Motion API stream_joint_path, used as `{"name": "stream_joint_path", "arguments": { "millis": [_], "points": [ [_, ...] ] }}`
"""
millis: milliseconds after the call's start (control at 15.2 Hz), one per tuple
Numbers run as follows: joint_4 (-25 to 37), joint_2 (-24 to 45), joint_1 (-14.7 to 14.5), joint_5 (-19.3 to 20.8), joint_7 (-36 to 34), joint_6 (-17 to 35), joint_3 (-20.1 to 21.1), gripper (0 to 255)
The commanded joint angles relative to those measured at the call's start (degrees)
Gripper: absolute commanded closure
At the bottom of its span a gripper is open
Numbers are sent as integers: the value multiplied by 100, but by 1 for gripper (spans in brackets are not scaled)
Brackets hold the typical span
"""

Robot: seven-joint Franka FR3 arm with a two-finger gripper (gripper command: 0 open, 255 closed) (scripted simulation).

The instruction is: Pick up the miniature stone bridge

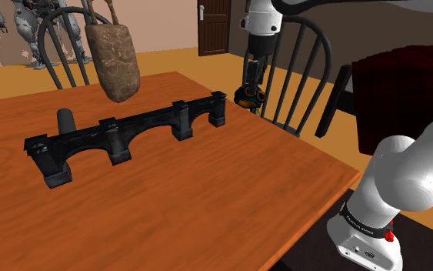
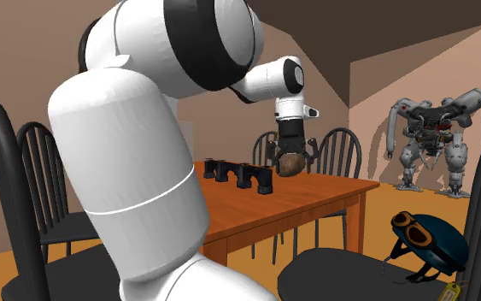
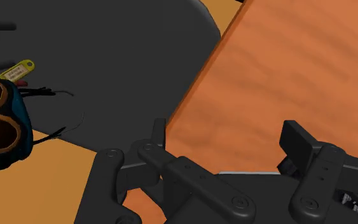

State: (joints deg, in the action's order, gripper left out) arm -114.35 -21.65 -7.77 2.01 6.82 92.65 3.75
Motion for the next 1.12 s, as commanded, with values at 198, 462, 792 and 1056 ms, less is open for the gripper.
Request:
{"name": "stream_joint_path", "arguments": {
  "millis": [198, 462, 792, 1056],
  "points": [
    [790, 801, -290, -55, 618, 83, 179, 0],
    [1495, 1432, -511, -71, 1063, 60, 370, 0],
    [2419, 2188, -794, -37, 1580, -56, 648, 0],
    [3193, 2775, -1044, 41, 1965, -211, 893, 0]
  ]
}}
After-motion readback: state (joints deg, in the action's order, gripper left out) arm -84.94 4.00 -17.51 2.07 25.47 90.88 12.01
